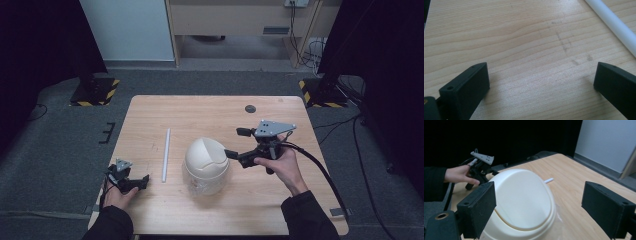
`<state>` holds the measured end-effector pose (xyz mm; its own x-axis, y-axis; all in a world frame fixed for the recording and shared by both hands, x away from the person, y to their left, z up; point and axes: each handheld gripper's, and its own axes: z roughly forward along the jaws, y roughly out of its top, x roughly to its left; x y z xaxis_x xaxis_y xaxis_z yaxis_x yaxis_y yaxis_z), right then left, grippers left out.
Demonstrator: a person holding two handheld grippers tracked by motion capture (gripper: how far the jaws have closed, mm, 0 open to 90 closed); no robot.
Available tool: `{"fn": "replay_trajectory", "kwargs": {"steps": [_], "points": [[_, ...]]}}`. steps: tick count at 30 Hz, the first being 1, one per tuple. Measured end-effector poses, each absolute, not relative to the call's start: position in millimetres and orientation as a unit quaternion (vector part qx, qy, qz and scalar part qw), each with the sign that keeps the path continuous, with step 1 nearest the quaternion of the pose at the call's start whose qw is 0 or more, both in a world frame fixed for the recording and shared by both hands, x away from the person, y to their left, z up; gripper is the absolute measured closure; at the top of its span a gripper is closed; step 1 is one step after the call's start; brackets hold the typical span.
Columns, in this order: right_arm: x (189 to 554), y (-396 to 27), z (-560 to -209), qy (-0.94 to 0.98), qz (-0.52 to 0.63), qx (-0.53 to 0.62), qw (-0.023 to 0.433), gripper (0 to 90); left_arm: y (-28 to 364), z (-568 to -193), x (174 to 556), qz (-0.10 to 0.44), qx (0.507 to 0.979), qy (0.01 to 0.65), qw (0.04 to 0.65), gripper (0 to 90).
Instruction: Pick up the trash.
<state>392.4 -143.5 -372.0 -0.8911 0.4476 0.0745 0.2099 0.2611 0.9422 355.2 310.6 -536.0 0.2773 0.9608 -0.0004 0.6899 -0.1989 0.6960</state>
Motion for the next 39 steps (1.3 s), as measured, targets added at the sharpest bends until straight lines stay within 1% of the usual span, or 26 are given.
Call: {"fn": "replay_trajectory", "kwargs": {"steps": [4, 19, 39], "points": [[389, -131, -379, 0.798, 0.562, 0.198, 0.091, 12.8, 311, -536, 355, 0.226, 0.741, 0.557, 0.300, 0.0], [382, -110, -402, 0.821, 0.538, 0.185, 0.055, 15.5, 311, -536, 355, 0.225, 0.741, 0.557, 0.300, 0.0], [380, -97, -419, 0.834, 0.520, 0.182, 0.023, 16.2, 311, -536, 355, 0.226, 0.741, 0.557, 0.300, 0.0]]}}
